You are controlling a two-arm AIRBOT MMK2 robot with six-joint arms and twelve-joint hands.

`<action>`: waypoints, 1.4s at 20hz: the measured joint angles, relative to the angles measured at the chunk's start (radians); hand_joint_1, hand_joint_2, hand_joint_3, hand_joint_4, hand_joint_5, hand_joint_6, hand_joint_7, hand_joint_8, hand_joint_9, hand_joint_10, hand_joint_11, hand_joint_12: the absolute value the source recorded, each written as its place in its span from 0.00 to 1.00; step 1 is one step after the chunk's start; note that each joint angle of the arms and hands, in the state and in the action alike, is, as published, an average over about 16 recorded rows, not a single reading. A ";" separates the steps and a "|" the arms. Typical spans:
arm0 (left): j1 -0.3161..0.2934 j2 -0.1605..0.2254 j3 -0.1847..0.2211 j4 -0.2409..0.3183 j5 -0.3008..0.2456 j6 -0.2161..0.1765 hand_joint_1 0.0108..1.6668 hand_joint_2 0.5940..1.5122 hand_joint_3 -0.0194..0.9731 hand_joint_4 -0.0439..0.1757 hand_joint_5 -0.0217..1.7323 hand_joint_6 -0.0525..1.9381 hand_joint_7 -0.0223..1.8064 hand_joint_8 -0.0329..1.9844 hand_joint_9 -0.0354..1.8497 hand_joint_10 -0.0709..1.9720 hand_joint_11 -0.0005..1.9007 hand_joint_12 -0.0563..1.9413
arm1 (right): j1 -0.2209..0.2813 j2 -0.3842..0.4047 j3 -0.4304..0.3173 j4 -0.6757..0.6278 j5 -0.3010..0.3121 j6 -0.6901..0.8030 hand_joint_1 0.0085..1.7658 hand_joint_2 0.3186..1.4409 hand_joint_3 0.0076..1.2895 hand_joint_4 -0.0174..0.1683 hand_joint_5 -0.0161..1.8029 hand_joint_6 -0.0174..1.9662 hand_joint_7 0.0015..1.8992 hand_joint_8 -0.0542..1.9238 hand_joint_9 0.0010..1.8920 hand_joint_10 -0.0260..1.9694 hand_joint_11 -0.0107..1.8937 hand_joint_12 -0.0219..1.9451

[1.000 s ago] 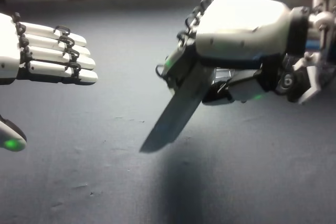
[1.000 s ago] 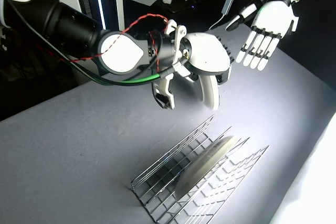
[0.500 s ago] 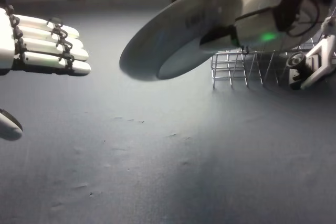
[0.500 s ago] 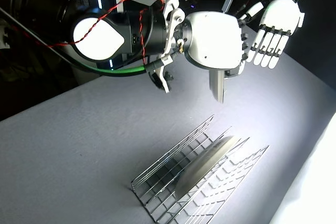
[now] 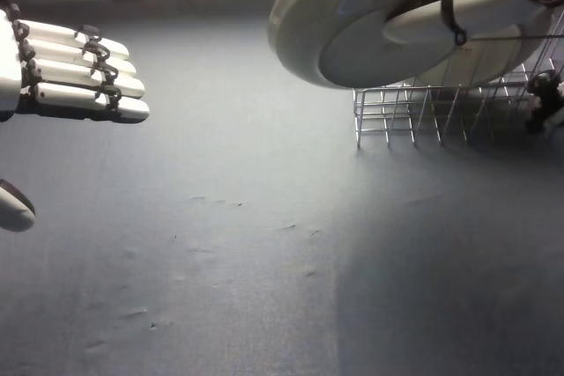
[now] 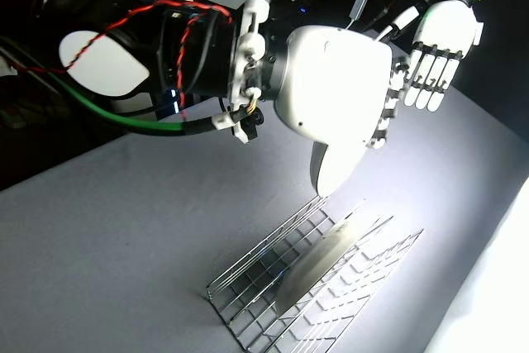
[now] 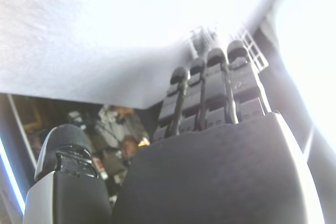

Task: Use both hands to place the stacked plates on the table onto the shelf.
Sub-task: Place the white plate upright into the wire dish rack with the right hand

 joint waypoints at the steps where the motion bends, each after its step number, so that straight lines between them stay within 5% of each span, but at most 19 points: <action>1: -0.002 -0.001 0.000 0.003 0.000 -0.001 0.00 0.51 0.04 0.21 0.02 0.04 0.02 0.02 0.03 0.04 0.01 0.03 | 0.000 0.004 0.004 0.010 -0.003 0.000 0.78 0.61 0.00 0.06 0.49 0.47 0.51 0.54 0.53 0.64 0.50 0.73; 10: -0.011 -0.010 0.007 0.024 -0.003 -0.005 0.00 0.51 0.04 0.21 0.02 0.04 0.02 0.02 0.03 0.04 0.01 0.03 | -0.036 0.024 0.055 0.039 -0.002 0.000 0.78 0.61 0.00 0.05 0.49 0.48 0.51 0.55 0.52 0.64 0.49 0.73; 28: -0.011 -0.033 0.029 0.030 -0.004 -0.006 0.00 0.51 0.04 0.21 0.02 0.04 0.02 0.02 0.03 0.04 0.01 0.03 | -0.237 0.031 0.145 -0.016 0.122 -0.005 0.78 0.62 0.00 0.05 0.47 0.46 0.50 0.55 0.52 0.65 0.50 0.73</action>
